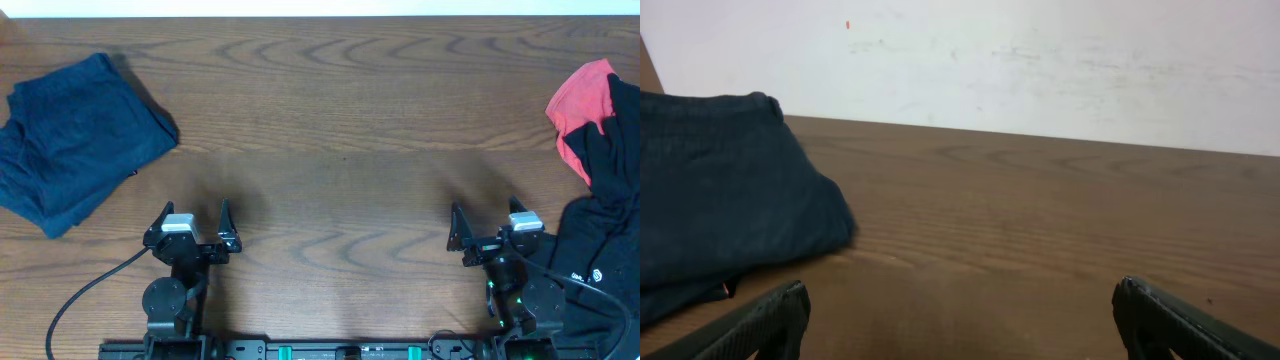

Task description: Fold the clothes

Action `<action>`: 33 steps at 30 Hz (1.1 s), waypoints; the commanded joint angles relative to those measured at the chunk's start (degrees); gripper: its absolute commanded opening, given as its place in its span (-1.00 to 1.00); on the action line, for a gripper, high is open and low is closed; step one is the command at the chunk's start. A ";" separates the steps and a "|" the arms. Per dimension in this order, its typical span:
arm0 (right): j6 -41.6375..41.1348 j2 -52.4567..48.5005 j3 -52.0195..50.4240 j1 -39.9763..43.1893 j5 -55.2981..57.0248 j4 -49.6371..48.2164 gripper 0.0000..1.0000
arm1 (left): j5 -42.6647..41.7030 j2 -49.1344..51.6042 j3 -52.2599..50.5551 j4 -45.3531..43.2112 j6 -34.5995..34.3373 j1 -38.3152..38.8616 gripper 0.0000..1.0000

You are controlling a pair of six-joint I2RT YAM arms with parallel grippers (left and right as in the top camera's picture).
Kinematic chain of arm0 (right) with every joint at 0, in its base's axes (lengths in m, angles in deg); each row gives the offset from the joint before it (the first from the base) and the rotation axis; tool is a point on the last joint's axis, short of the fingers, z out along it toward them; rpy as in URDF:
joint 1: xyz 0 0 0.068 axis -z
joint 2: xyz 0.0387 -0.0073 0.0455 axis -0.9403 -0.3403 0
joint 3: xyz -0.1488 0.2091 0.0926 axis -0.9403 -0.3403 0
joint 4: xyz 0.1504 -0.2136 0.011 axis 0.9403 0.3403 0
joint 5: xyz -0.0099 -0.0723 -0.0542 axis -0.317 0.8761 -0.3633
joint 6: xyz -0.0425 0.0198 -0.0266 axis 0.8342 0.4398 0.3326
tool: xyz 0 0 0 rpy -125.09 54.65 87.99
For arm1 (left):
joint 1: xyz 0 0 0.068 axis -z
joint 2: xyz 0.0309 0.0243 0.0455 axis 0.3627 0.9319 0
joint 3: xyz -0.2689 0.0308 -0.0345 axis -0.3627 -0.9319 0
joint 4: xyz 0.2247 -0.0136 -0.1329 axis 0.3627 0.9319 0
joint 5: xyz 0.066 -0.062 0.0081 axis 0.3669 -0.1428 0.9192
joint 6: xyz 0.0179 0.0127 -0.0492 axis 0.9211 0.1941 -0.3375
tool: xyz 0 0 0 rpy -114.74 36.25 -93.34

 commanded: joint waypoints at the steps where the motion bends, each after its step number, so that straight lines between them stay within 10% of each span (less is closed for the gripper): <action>1: -2.32 -0.33 0.07 0.61 -0.59 0.33 0.99 | -0.20 -0.26 -0.66 2.40 0.85 -0.39 0.96; 18: -10.49 -30.64 26.97 0.68 15.39 35.74 0.99 | -3.23 23.08 26.05 30.99 -2.73 -0.39 0.96; 33: -21.77 -61.70 33.44 5.22 31.80 36.48 0.98 | -11.61 44.33 35.76 39.36 -2.71 -0.39 0.96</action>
